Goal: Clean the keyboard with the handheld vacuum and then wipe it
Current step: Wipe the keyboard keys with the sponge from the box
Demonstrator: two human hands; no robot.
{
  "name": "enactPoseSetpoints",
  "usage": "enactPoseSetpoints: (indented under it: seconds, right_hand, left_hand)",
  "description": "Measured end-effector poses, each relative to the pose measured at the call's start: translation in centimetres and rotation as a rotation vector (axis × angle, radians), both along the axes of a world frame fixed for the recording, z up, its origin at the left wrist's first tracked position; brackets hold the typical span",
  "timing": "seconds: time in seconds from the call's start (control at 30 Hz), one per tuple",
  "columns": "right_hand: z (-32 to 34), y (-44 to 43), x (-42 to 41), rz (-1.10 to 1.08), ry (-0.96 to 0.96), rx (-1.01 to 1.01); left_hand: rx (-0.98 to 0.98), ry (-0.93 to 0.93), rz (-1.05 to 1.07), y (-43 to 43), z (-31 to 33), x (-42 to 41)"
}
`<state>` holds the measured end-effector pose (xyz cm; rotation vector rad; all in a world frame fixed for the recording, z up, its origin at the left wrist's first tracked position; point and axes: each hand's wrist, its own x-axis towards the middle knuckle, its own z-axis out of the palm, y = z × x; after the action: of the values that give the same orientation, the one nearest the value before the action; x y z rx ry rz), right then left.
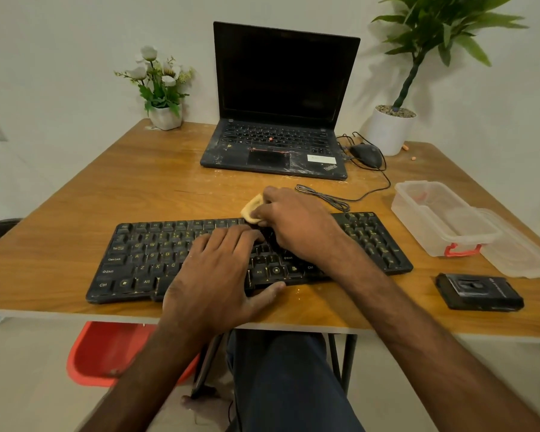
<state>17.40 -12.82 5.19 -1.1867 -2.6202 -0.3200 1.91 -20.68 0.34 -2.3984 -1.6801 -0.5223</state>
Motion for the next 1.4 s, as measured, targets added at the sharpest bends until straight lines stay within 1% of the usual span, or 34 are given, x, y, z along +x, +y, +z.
enactPoseSetpoints:
  seconds: [0.07,0.13,0.2,0.27,0.33,0.43,0.53,0.6,0.67,0.77,0.83,0.9,1.0,1.1,1.27,1.33,1.4]
  right_hand:
    - [0.1,-0.1,-0.6,0.031,0.014,-0.029]
    - [0.0,0.0,-0.6,0.021,-0.019,-0.028]
    - [0.3,0.0,0.3,-0.050,-0.036,-0.028]
    - [0.8,0.1,1.8,-0.155,-0.009,-0.073]
    - [0.9,-0.1,2.5,-0.193,0.009,-0.101]
    - [0.3,-0.8,0.9,-0.066,0.059,-0.100]
    - [-0.4,-0.6,-1.0,0.008,0.032,-0.081]
    - [-0.3,-0.1,-0.9,-0.011,0.036,-0.069]
    - [-0.2,0.1,0.2,-0.082,0.043,-0.070]
    - [0.3,0.0,2.2,-0.185,0.066,-0.128]
    - [0.3,-0.5,2.1,-0.147,0.078,-0.145]
    - [0.1,-0.9,0.9,-0.057,0.097,-0.156]
    - [-0.3,-0.8,-1.1,0.014,0.086,-0.123]
    - [0.0,-0.1,-0.8,-0.023,0.061,-0.119]
    - [0.5,0.1,3.0,-0.210,0.063,-0.165]
    - [0.2,-0.4,2.7,-0.169,0.087,-0.185]
    - [0.1,-0.8,1.1,-0.066,0.139,-0.218]
  left_hand:
    - [-0.005,-0.001,-0.006,0.0,0.0,0.0]
    - [-0.002,-0.021,-0.005,0.0,0.0,-0.1]
    - [0.001,-0.038,-0.001,-0.1,0.0,-0.1]
    - [0.002,-0.039,0.004,-0.1,0.0,-0.1]
    - [0.008,-0.030,0.006,-0.1,-0.1,0.0]
    - [0.030,-0.001,0.006,0.0,-0.2,0.1]
    - [0.040,0.003,0.023,0.0,-0.3,0.0]
    - [0.045,0.001,0.030,0.0,-0.3,-0.1]
    - [0.044,-0.001,0.030,0.0,-0.3,-0.1]
    - [0.038,-0.005,0.032,0.0,-0.2,-0.1]
    - [0.038,0.004,0.024,0.1,-0.3,0.1]
    - [0.042,0.017,0.015,0.2,-0.3,0.0]
    - [0.058,0.015,0.007,0.2,-0.4,-0.1]
    - [0.056,0.004,0.004,0.1,-0.5,-0.3]
    - [0.049,-0.006,0.004,0.1,-0.3,-0.2]
    - [0.060,0.004,-0.003,0.2,-0.4,-0.1]
    - [0.058,0.027,-0.001,0.3,-0.4,0.0]
